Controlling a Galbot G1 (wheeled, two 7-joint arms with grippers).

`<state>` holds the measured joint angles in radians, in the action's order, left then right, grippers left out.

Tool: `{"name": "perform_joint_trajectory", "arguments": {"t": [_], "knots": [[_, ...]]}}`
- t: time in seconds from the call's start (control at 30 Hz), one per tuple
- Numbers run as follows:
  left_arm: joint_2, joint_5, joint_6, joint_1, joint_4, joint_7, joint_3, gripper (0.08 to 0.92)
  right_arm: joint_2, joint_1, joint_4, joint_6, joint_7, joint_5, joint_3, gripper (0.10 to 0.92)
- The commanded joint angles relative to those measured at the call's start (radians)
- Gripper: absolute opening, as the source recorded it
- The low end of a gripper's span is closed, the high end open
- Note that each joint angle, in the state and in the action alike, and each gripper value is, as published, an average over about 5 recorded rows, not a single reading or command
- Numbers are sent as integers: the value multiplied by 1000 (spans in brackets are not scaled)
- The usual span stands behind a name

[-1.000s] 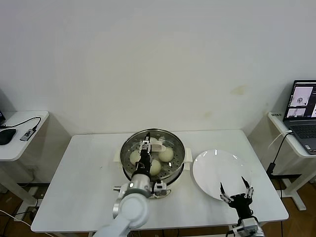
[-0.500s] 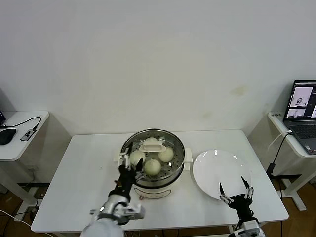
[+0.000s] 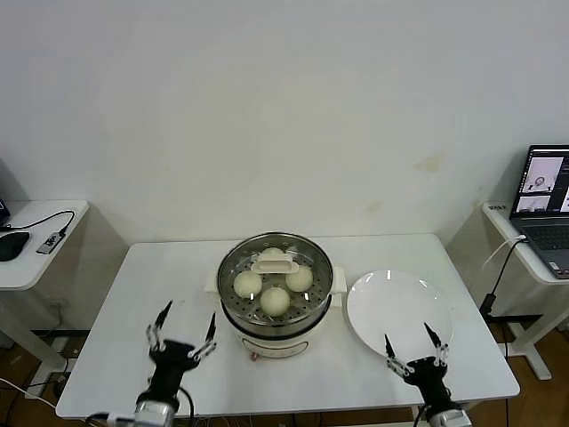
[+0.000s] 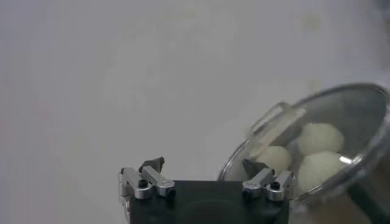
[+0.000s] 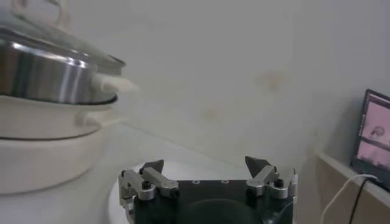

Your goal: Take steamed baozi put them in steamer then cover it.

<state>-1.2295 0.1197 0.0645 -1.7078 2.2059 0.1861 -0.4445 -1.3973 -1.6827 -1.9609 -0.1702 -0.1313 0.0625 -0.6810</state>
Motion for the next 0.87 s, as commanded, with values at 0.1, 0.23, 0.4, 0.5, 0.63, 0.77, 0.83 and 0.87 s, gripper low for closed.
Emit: {"name": "perform_joint_trajectory", "arguments": {"t": [0.1, 0.23, 0.4, 0.5, 0.63, 0.77, 0.83, 0.87], "knots": [[-42, -358, -212, -256, -66, 29, -97, 823, 51, -83, -29, -28, -16, -146, 35, 823], [-41, -364, -215, -254, -83, 3, -99, 823, 55, -95, -33, -27, -20, -160, 29, 823], [-35, -371, -195, -240, -105, -21, -108, 823, 54, -97, -40, -20, -18, -154, 30, 823], [-28, -373, -169, -228, -108, -34, -113, 823, 55, -95, -45, -17, -12, -147, 32, 823], [-25, -366, -152, -211, -112, -47, -115, 823, 54, -90, -46, -6, -10, -158, 34, 823], [-23, -366, -140, -201, -111, -58, -118, 823, 56, -91, -53, 14, -9, -148, 34, 823], [-19, -365, -137, -199, -111, -62, -119, 823, 56, -92, -57, 20, -6, -149, 34, 823], [-18, -365, -136, -198, -111, -63, -119, 823, 56, -92, -58, 21, -5, -150, 34, 823]]}}
